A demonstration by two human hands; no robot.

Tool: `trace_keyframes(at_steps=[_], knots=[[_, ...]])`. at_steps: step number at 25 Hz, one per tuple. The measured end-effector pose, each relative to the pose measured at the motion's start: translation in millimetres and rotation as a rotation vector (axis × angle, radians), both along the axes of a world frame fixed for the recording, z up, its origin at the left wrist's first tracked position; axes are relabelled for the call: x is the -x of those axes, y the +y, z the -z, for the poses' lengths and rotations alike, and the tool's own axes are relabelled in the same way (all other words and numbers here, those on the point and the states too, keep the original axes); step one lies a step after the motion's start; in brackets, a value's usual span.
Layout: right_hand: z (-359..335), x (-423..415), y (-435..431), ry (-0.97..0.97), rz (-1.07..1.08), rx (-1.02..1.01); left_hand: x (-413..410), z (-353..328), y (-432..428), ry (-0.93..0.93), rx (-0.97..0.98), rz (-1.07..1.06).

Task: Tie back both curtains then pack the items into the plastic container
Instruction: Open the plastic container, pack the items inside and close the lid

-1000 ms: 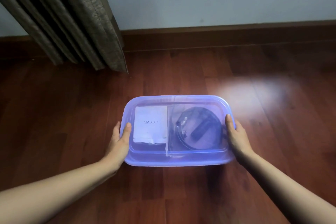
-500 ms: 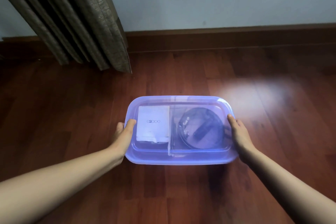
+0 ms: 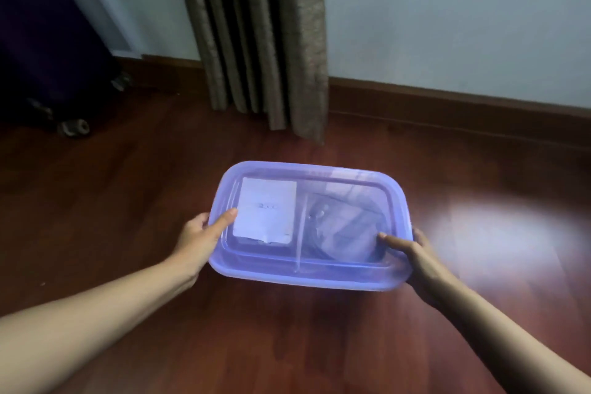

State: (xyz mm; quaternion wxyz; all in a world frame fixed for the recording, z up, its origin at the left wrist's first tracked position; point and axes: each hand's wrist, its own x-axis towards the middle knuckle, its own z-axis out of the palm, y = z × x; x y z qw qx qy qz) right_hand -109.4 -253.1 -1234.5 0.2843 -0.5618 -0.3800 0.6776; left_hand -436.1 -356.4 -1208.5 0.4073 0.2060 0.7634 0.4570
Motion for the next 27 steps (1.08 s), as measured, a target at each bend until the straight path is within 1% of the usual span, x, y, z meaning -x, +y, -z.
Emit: trace_keyframes(at_steps=[3,5,7,10,14,17,19,20,23,24,25,26,27], knots=[[-12.4,72.5,12.6,0.081,-0.244,-0.021,67.8,-7.9,-15.5,0.039,-0.009,-0.148],[-22.8,121.7,21.5,0.108,-0.337,-0.052,109.1,-14.0,-22.9,0.054,-0.030,-0.228],[-29.4,171.9,25.7,0.113,-0.378,-0.088,146.4,-20.1,-33.5,0.060,-0.055,-0.312],[-36.0,247.4,24.4,0.089,-0.419,-0.124,205.4,-33.6,-52.3,0.057,-0.043,-0.426],[-33.4,328.1,36.6,0.020,-0.489,-0.187,277.0,-29.0,-57.5,0.109,0.021,-0.525],[-24.2,381.1,64.5,-0.057,-0.550,-0.338,315.2,-10.6,-46.8,0.146,0.038,-0.564],[-12.0,410.8,90.3,-0.085,-0.556,-0.444,335.3,7.7,-28.7,0.142,-0.009,-0.584],[-3.6,421.8,103.0,-0.117,-0.564,-0.468,343.0,17.1,-19.2,0.152,-0.029,-0.593],[7.7,438.5,117.6,-0.273,-0.633,-0.495,355.4,37.7,-6.7,0.135,-0.006,-0.631],[7.3,439.9,116.5,-0.340,-0.648,-0.561,355.2,39.7,-7.5,0.114,-0.011,-0.646],[4.3,442.1,115.3,-0.438,-0.670,-0.671,354.4,40.7,-8.1,0.086,-0.044,-0.653],[0.4,443.5,112.8,-0.565,-0.721,-0.813,349.0,40.4,-8.5,0.028,-0.110,-0.656],[-4.7,444.0,107.7,-0.679,-0.822,-0.959,338.0,39.6,-8.9,-0.059,-0.196,-0.654]])
